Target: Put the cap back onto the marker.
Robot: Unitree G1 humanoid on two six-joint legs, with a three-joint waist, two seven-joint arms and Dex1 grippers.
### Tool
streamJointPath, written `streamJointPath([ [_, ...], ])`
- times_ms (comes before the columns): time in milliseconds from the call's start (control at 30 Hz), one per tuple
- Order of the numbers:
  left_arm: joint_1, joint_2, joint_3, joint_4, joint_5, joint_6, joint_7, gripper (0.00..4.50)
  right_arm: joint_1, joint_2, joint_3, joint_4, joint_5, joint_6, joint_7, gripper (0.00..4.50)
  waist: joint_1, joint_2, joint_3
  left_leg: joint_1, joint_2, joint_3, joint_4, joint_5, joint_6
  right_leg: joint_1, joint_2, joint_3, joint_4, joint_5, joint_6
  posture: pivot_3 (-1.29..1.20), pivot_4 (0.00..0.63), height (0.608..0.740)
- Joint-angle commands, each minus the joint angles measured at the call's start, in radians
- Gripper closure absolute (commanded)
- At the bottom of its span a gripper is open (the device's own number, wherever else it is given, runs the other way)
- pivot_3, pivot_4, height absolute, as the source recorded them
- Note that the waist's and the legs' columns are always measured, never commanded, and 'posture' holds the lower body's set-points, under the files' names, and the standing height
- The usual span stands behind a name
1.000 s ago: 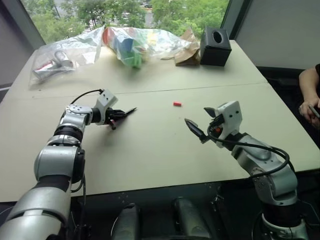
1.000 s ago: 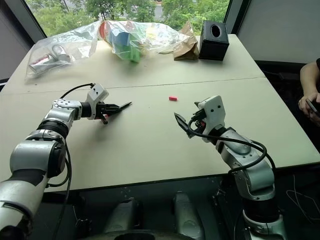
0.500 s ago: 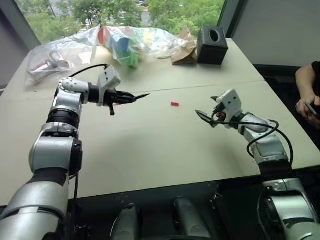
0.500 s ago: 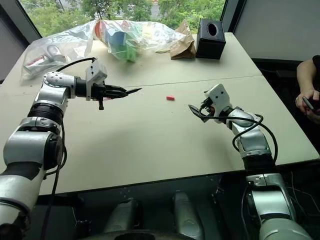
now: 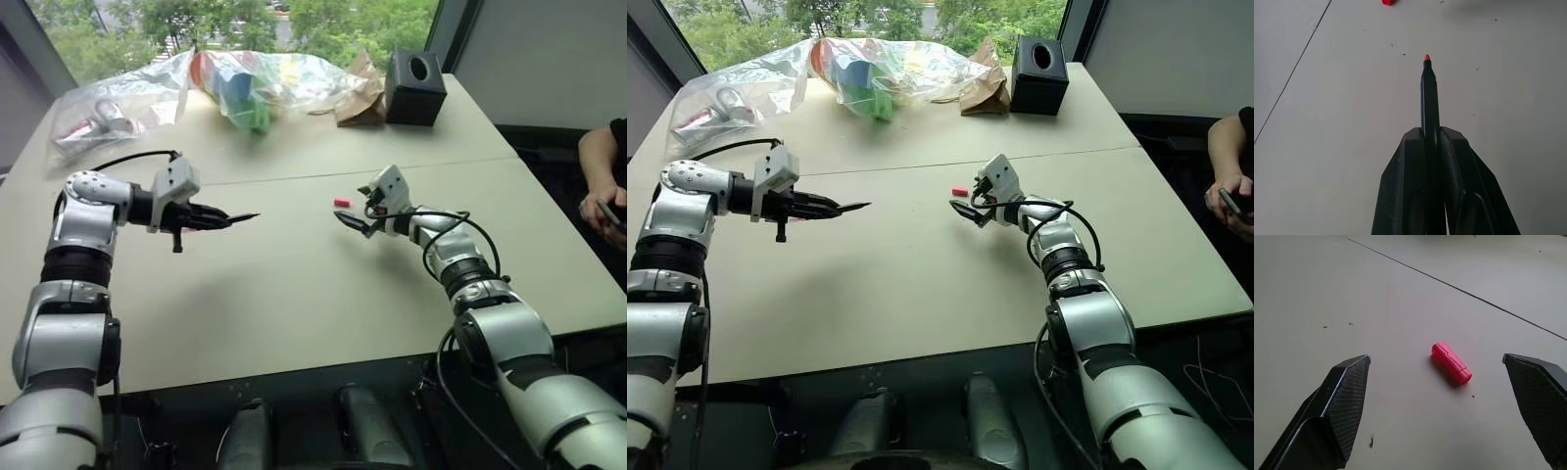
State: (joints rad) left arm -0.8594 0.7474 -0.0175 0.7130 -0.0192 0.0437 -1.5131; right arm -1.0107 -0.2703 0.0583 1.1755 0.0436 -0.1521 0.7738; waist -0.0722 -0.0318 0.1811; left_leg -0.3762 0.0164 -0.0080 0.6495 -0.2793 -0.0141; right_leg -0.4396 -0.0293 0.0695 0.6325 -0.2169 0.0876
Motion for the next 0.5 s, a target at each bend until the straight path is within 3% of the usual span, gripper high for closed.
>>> streamJointPath([
  [33,0.011,0.053,0.023,-0.109,-0.046,0.041,0.000,4.47,-0.053,0.020,-0.006,0.050,-0.026,-0.029,-0.005,0.00,0.003,0.000,0.000,0.000,0.000,0.000,0.000,0.000,0.000,0.000,0.000,0.000,0.000,0.000,0.000,0.00,0.150,0.739],
  [500,0.102,0.093,0.045,-0.262,-0.129,0.151,0.092,4.47,-0.139,-0.016,-0.082,0.141,-0.050,0.024,-0.062,0.00,-0.002,0.001,0.001,0.000,0.000,0.000,0.000,0.000,0.000,-0.001,0.000,0.000,0.000,0.000,0.000,0.00,0.150,0.739],
])
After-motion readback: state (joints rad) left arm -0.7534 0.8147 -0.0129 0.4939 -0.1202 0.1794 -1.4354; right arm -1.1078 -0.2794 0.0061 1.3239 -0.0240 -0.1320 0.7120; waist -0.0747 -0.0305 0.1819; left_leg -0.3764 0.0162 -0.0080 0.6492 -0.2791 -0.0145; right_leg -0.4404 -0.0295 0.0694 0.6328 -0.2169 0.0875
